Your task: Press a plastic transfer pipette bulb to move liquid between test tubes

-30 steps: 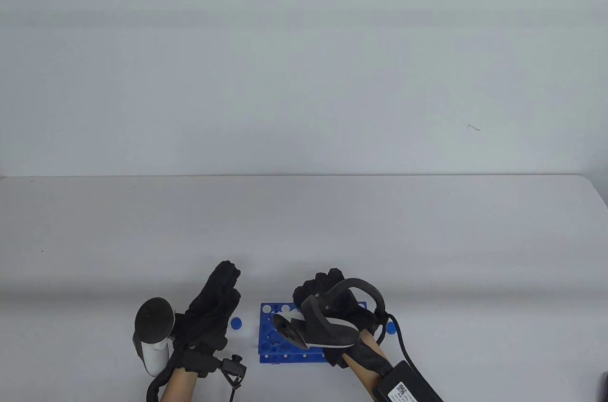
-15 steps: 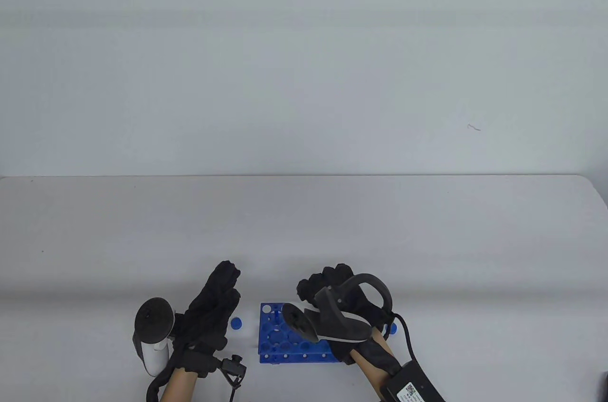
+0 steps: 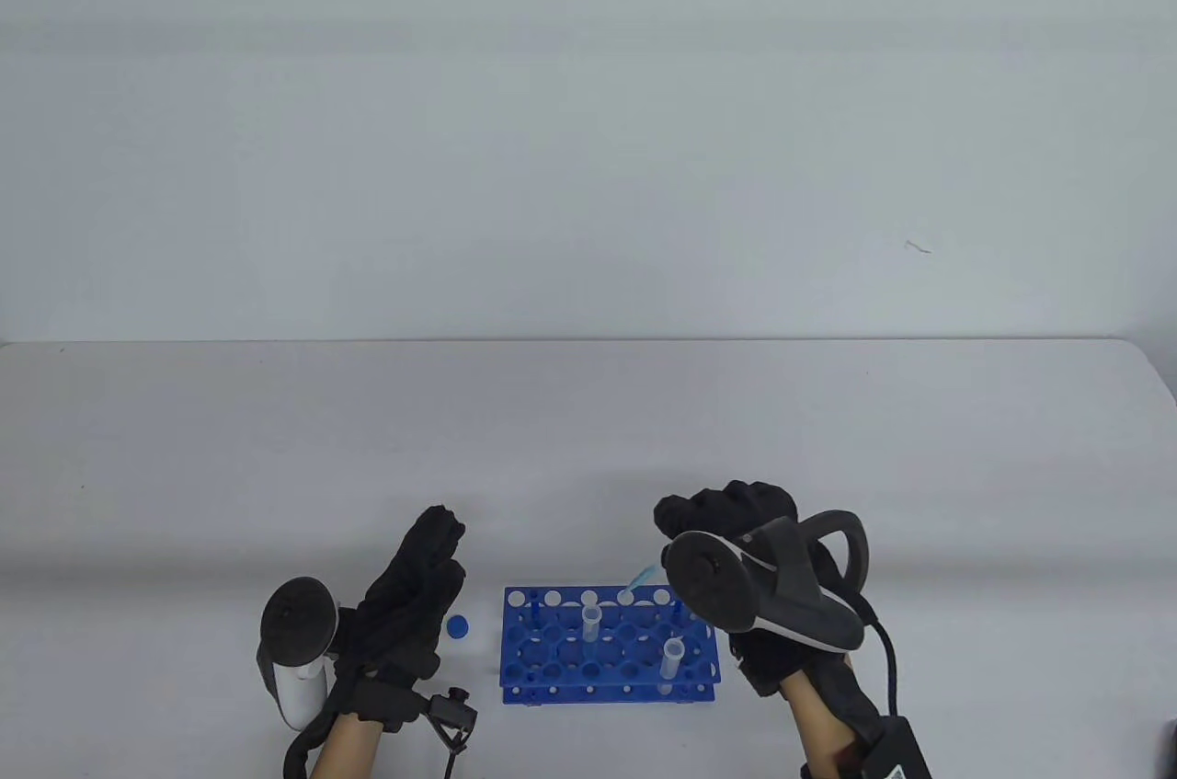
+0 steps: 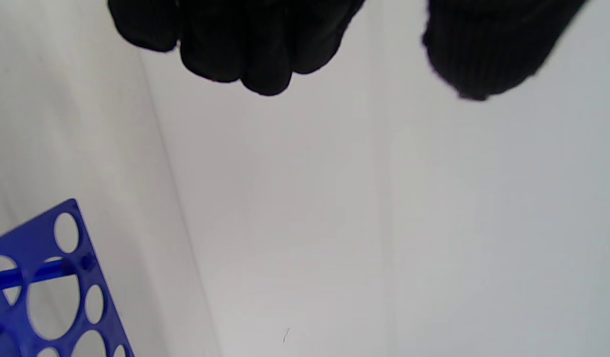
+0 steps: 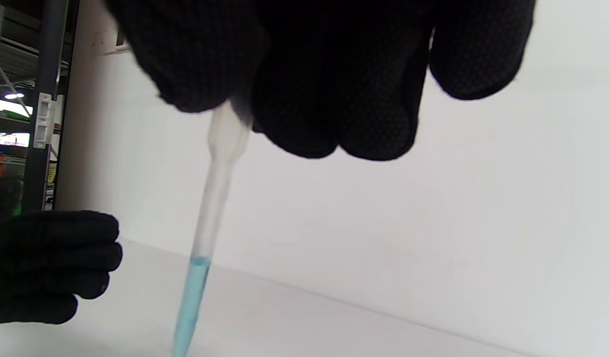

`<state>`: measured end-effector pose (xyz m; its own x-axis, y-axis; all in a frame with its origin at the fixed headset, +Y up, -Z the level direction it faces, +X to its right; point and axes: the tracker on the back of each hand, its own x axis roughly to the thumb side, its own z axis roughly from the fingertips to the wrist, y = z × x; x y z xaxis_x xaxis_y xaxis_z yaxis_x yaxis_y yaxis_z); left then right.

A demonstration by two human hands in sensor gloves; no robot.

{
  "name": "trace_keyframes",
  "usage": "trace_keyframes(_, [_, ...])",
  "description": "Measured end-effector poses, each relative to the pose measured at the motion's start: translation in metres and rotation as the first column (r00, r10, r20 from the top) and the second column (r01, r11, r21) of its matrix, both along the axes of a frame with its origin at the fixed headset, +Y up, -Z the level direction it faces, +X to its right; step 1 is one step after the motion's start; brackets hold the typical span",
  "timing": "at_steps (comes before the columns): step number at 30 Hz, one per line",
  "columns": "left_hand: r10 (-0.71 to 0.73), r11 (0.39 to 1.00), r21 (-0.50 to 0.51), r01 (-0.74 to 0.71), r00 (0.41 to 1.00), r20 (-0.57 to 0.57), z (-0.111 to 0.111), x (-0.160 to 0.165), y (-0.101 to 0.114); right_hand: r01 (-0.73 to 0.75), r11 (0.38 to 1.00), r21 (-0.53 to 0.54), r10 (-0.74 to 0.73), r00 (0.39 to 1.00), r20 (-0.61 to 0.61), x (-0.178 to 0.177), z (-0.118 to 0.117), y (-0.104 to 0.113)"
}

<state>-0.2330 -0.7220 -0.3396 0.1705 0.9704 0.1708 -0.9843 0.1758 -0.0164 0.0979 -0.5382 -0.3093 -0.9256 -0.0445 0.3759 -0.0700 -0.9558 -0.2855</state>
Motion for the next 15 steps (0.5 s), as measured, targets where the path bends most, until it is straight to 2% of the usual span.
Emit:
trace_keyframes(7, [-0.005,1.000,-0.002,0.005,1.000,-0.004,0.000,0.000,-0.001,-0.034,0.997,-0.072,0.037,0.998,0.044,0.015,0.013,0.012])
trace_keyframes(15, [-0.006,1.000,-0.004,0.006,1.000,-0.005,0.001,0.001,-0.001,-0.113,0.982,-0.152,0.119,0.993,0.027,0.001,0.007,0.001])
